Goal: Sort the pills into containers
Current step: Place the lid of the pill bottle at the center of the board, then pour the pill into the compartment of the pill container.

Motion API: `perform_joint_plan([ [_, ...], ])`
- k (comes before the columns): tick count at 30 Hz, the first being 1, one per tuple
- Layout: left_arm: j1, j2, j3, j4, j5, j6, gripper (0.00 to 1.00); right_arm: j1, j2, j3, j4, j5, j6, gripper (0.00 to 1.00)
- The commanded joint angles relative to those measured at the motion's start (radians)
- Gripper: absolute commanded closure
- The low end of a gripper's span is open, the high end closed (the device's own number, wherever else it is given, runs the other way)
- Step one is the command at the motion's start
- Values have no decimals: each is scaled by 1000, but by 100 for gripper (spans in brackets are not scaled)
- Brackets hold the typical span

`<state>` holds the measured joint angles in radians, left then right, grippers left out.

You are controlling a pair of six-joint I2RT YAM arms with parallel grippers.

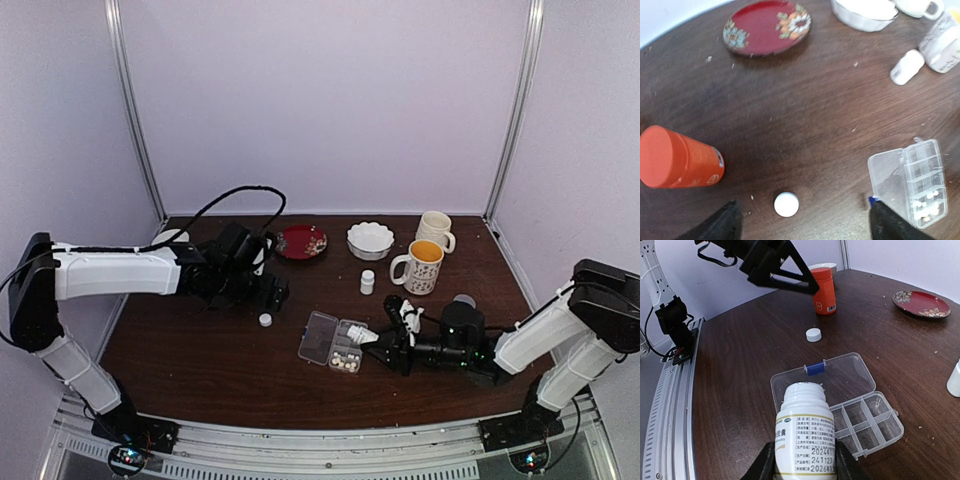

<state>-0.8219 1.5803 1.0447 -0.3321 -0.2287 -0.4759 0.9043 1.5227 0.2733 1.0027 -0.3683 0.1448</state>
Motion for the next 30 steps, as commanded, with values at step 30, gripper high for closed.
perform_joint_plan([
  [30, -145, 97, -84, 696, 454, 57, 45, -5, 132, 132, -162, 121, 86, 100],
])
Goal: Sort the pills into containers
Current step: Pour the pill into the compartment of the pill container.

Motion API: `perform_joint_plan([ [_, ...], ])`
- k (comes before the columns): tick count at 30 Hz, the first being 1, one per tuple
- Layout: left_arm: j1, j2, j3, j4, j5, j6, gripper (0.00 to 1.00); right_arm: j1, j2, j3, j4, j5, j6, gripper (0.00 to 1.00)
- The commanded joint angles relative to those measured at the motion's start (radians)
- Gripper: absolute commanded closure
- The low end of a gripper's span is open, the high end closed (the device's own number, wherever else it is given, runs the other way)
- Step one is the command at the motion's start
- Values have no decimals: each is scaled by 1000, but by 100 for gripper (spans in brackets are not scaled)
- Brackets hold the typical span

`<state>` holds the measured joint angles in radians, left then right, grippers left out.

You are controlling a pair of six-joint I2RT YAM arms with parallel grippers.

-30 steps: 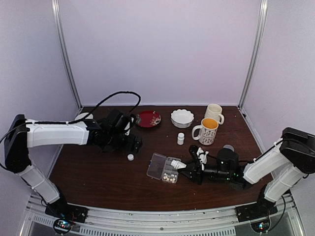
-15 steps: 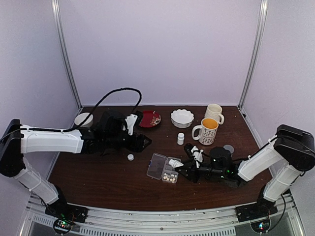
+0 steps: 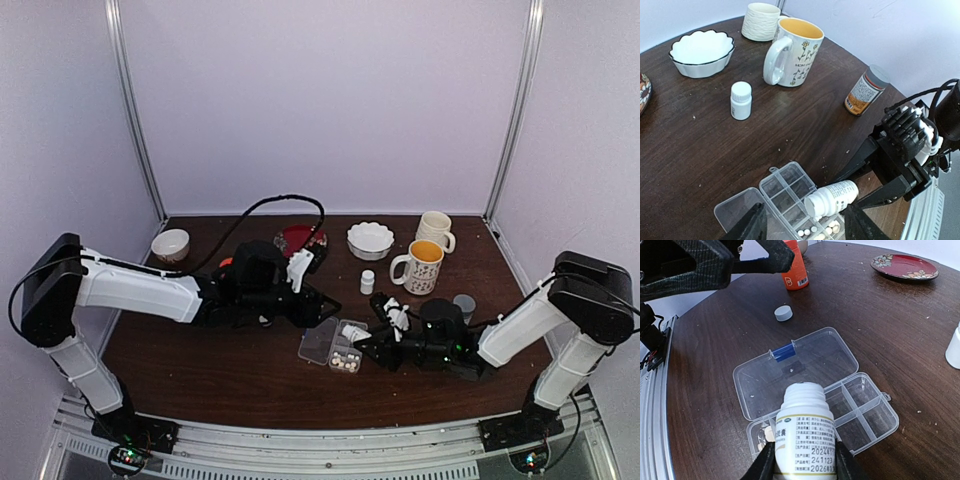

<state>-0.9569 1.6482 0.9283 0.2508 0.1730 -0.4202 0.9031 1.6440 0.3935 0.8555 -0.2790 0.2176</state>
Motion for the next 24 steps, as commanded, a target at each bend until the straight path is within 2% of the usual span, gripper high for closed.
perform_joint_plan([
  [1, -11, 38, 37, 122, 61, 1, 45, -4, 13, 14, -20, 29, 12, 100],
  [21, -17, 101, 69, 120, 71, 9, 49, -6, 55, 41, -61, 19, 7, 100],
  [22, -17, 102, 70, 121, 72, 8, 50, -6, 54, 41, -62, 20, 6, 100],
  [24, -18, 108, 72, 130, 81, 4, 59, -6, 53, 40, -62, 22, 6, 100],
])
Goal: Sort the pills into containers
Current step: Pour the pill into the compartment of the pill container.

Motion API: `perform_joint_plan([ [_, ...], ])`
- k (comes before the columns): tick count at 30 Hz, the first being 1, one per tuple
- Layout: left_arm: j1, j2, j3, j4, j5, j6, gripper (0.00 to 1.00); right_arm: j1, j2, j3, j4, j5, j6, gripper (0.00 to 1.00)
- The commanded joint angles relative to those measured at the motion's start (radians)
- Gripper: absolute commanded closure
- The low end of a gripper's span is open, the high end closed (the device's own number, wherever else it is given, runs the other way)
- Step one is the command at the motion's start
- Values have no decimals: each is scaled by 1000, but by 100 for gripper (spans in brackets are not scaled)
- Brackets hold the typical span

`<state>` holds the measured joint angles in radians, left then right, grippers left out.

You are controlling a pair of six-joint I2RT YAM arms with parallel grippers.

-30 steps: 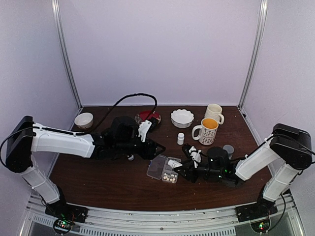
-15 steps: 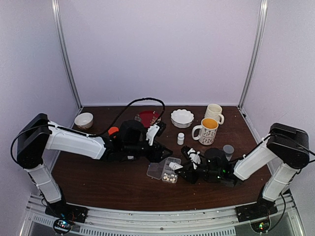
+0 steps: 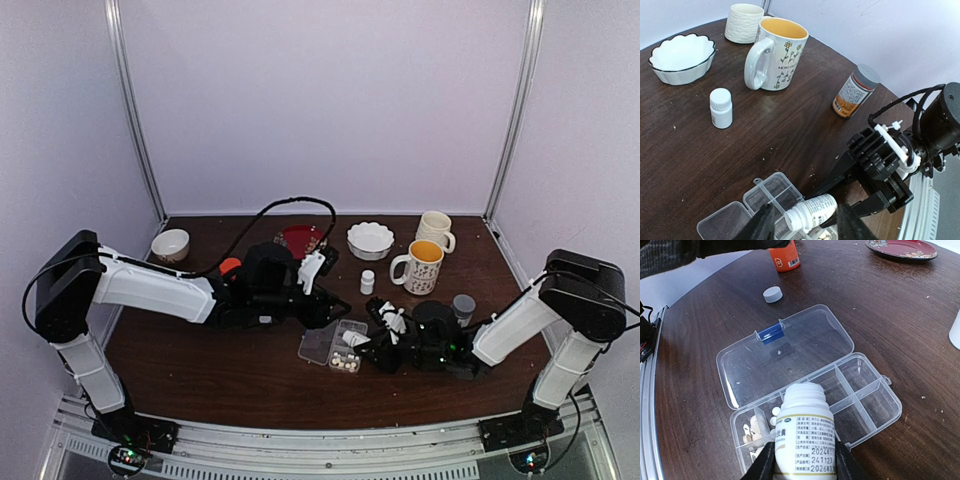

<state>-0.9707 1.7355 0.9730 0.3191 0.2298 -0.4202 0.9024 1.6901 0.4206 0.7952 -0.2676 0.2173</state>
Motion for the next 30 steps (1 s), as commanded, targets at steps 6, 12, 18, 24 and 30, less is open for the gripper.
perform_joint_plan([
  [6, -4, 100, 59, 73, 88, -30, 92, -5, 11, 13, -4, 9, 8, 100],
  [12, -7, 135, 42, 97, 114, -51, 100, -8, 16, 15, -6, 8, 8, 100],
  [18, -7, 136, 30, 98, 129, -50, 100, -8, 22, 20, -16, 0, 6, 100],
  [24, -9, 150, 40, 42, 132, -58, 100, -8, 26, 27, -26, 0, 5, 100],
  [30, -10, 184, 72, -30, 130, -55, 100, -8, 26, 30, -28, -4, 4, 100],
])
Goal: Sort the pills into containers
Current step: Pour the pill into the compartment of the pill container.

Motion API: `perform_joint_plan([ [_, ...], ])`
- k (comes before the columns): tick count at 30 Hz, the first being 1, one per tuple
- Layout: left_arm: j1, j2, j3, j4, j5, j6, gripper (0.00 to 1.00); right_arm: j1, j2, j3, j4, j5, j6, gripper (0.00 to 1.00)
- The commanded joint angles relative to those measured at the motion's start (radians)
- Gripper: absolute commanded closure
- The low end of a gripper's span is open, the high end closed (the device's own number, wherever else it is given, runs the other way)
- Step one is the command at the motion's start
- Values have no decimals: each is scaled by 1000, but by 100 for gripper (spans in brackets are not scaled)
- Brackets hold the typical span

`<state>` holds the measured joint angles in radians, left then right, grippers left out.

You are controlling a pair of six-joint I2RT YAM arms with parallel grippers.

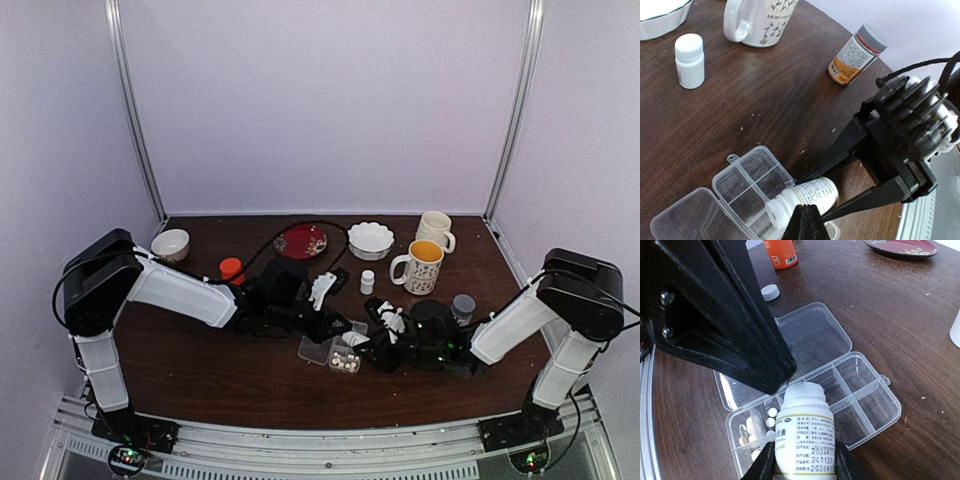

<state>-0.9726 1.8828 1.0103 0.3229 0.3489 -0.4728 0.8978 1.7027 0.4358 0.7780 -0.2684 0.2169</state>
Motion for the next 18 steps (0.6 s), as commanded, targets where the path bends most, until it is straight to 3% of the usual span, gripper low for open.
perform_joint_plan([
  [1, -11, 41, 44, -47, 10, 3, 100, -3, 14, 15, -13, -3, 4, 100],
  [8, -26, 37, 87, -114, -10, 40, 100, -4, 11, 22, -30, -5, -2, 100],
  [18, -25, -9, 60, -13, -10, 28, 100, -4, 8, 23, -34, -7, -4, 100],
])
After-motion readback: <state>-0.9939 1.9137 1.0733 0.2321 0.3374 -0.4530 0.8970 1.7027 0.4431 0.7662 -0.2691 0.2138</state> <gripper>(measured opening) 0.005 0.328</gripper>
